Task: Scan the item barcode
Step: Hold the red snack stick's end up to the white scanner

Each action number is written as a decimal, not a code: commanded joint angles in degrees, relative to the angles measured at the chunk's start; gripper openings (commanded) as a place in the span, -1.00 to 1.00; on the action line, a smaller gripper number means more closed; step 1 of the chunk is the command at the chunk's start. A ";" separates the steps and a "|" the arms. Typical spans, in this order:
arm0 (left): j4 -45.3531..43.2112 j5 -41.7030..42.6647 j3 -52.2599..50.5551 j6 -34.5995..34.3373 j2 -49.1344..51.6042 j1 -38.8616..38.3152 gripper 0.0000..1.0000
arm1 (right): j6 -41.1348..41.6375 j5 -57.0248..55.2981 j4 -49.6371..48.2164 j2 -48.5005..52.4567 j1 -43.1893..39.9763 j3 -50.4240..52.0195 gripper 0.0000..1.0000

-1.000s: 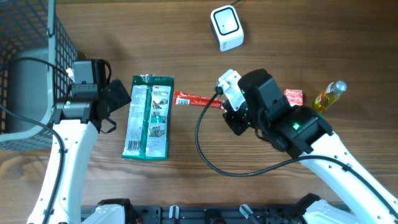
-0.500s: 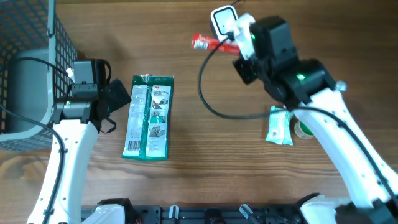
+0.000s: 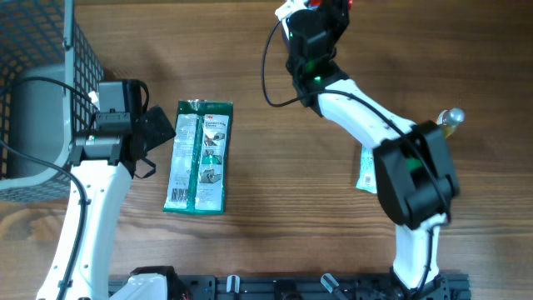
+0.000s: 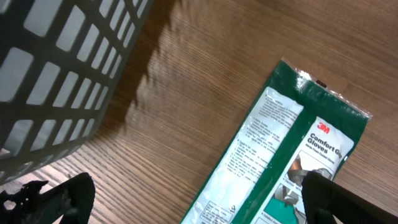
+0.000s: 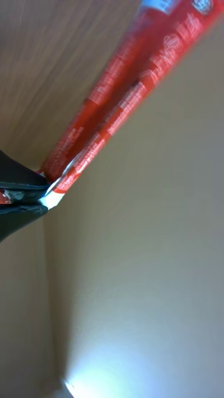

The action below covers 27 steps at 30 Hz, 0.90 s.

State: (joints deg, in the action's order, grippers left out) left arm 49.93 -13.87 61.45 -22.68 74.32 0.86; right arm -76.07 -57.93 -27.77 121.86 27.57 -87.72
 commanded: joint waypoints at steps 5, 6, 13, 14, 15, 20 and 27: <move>-0.13 -0.74 0.52 -0.52 0.04 0.22 1.00 | -20.52 -5.09 -5.09 11.50 -0.04 -0.42 -0.91; -0.13 -0.76 0.52 -0.52 0.04 0.22 1.00 | -20.57 -5.29 -5.25 12.35 0.07 -0.39 -0.92; -0.13 -0.74 0.52 -0.52 0.04 0.22 1.00 | -34.07 -5.03 -17.27 12.72 1.81 -0.39 -0.92; -0.13 -0.76 0.52 -0.52 0.04 0.22 1.00 | -38.95 -4.72 -23.28 12.72 1.49 -0.39 -0.91; -0.13 -0.74 0.52 -0.52 0.04 0.22 1.00 | -43.54 -4.09 -29.33 12.72 1.11 -0.42 -0.91; -0.13 -0.74 0.52 -0.52 0.04 0.22 1.00 | -43.71 -2.45 -35.45 12.81 0.24 -0.42 -0.92; -0.13 -0.76 0.52 -0.52 0.04 0.22 0.99 | -26.23 -3.41 -27.04 12.85 0.44 -0.42 -0.92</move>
State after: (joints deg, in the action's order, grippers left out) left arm 49.93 -13.89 61.45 -22.65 74.32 0.86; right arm -109.65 -61.19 -55.33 134.39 27.57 -87.59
